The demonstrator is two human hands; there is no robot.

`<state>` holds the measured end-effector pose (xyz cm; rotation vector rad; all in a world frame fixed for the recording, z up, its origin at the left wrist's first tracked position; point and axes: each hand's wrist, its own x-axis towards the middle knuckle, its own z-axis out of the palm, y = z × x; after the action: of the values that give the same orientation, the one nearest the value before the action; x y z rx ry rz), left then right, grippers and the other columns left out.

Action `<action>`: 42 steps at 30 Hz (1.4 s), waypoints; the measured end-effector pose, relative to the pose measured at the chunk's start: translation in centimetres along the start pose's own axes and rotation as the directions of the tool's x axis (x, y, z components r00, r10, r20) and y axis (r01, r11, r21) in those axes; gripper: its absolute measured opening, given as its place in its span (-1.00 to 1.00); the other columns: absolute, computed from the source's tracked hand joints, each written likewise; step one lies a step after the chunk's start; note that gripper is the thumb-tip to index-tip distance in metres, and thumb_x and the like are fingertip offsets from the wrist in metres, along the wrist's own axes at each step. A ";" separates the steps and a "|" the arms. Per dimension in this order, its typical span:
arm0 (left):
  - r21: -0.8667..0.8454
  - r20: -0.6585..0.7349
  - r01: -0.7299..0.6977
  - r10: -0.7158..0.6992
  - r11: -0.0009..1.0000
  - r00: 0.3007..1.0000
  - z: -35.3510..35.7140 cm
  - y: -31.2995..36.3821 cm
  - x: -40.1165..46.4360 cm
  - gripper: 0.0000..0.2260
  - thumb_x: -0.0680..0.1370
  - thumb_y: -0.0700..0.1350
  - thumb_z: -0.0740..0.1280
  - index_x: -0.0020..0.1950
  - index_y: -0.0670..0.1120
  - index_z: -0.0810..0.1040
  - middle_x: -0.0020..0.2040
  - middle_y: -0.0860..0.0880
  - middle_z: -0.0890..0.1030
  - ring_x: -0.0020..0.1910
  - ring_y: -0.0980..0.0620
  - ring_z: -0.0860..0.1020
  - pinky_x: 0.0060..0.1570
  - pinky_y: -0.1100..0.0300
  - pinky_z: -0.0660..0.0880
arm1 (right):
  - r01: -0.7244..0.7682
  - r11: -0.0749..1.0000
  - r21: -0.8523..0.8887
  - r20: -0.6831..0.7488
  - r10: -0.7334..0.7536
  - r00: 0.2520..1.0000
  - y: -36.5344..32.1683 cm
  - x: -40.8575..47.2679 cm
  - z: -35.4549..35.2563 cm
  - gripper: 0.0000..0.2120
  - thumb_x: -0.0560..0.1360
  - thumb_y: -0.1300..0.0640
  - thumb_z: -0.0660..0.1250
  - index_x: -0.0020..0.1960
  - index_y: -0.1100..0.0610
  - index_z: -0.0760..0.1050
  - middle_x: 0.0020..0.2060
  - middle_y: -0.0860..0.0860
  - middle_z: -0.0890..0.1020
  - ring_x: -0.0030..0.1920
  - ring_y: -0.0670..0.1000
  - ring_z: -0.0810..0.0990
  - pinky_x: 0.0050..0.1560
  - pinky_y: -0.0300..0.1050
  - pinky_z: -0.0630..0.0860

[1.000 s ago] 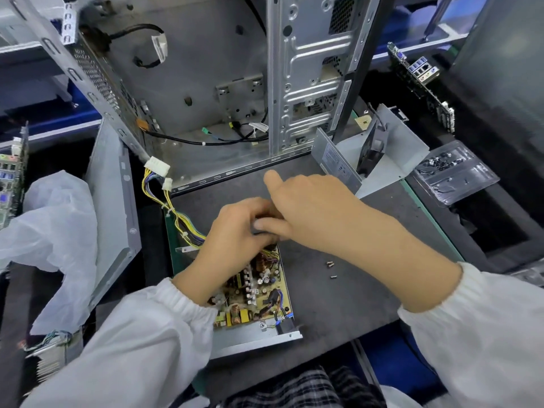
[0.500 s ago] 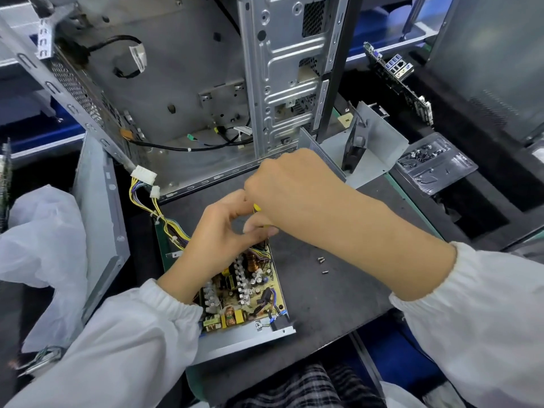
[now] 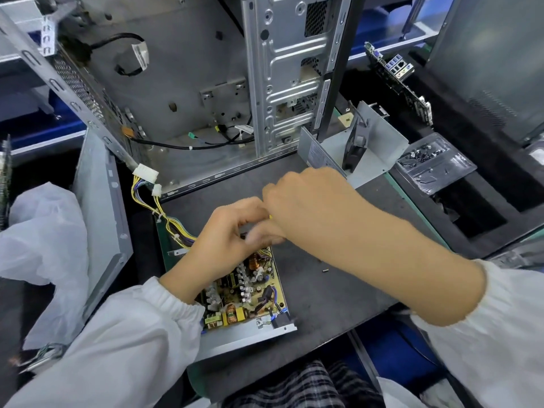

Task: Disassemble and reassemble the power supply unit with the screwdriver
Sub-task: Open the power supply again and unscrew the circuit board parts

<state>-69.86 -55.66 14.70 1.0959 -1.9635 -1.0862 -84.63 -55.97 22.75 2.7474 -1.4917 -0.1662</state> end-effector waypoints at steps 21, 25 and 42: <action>-0.080 0.129 0.049 -0.039 0.996 0.991 -1.4 0.1 0.9 -0.71 0.33 -0.09 0.58 -0.06 0.19 0.62 -0.06 0.14 0.67 -0.02 0.22 0.62 0.05 0.41 0.45 | 0.095 0.995 -0.001 0.047 -0.095 0.994 0.5 0.4 0.1 -0.61 0.56 -0.17 0.15 0.18 0.11 0.38 -0.27 0.04 0.40 -0.23 0.13 0.40 -0.47 -0.16 0.04; -0.085 0.101 0.051 -0.043 0.995 0.994 -1.1 -0.1 1.1 -0.67 0.42 -0.27 0.52 -0.12 0.19 0.63 -0.15 0.07 0.69 -0.11 0.21 0.62 -0.05 0.34 0.52 | 0.031 0.992 -0.122 -0.026 -0.034 0.999 0.1 0.4 -0.3 -0.52 0.51 -0.32 0.05 -0.23 0.08 0.39 -0.34 0.08 0.38 -0.21 0.13 0.48 -0.45 -0.17 0.01; -0.075 0.153 0.024 -0.012 0.997 0.988 -2.6 -0.7 2.0 -0.86 0.46 -0.19 0.49 -0.01 -0.02 0.67 -0.03 0.05 0.68 0.04 0.16 0.60 0.11 0.27 0.44 | 0.121 0.992 0.022 0.011 -0.121 0.993 1.8 1.0 -0.4 -0.72 0.53 -0.15 0.18 0.03 0.06 0.40 -0.15 0.01 0.39 -0.23 0.01 0.40 -0.44 -0.14 0.15</action>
<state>-68.40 -58.57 15.58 1.0177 -2.0139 -1.2784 -85.56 -57.84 23.21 2.8600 -1.3380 -0.1695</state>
